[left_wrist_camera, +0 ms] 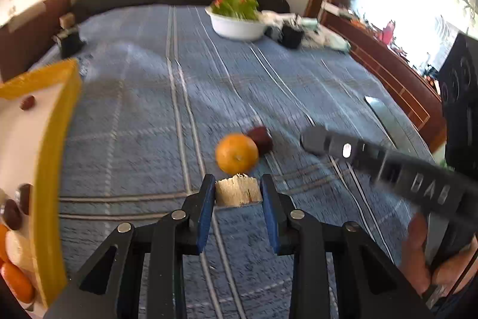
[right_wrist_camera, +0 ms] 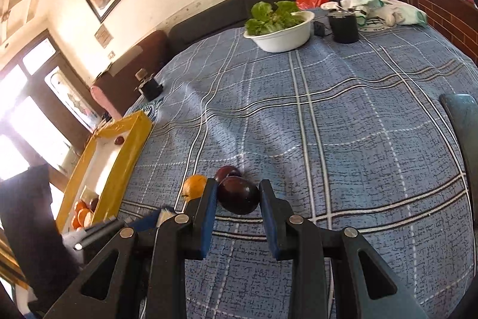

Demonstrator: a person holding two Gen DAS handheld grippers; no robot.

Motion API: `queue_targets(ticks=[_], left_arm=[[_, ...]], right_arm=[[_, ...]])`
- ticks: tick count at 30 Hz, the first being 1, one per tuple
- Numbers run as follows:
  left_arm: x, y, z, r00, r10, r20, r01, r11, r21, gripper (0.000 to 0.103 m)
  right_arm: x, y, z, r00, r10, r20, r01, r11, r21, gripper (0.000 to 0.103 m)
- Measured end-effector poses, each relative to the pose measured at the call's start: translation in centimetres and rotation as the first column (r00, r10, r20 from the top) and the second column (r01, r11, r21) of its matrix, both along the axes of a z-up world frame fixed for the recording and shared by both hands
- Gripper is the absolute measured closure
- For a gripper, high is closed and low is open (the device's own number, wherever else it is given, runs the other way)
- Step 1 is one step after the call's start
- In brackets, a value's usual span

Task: Organize fruits
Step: 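Grasp a white yam chunk with the left gripper while the right gripper grasps a dark plum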

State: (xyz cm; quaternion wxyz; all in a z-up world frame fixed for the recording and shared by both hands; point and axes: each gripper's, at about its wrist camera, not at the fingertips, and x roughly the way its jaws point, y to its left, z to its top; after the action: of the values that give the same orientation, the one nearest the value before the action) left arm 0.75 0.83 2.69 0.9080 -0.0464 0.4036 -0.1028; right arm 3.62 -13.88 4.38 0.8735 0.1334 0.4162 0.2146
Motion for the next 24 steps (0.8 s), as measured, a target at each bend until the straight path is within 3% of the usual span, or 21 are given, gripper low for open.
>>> queue_targets(ticks=[9, 24], left_arm=[[0.6, 2.2, 0.1, 0.994, 0.109, 0.013, -0.109, 0.994, 0.004, 0.074], [0.5, 1.7, 0.2, 0.993, 0.111, 0.029, -0.112, 0.993, 0.026, 0.074]], right_arm=[[-0.3, 1.2, -0.1, 0.999, 0.043, 0.02, -0.042, 0.998, -0.04, 0.072], [-0.3, 1.7, -0.2, 0.998, 0.057, 0.028, -0.055, 0.997, -0.056, 0.072]])
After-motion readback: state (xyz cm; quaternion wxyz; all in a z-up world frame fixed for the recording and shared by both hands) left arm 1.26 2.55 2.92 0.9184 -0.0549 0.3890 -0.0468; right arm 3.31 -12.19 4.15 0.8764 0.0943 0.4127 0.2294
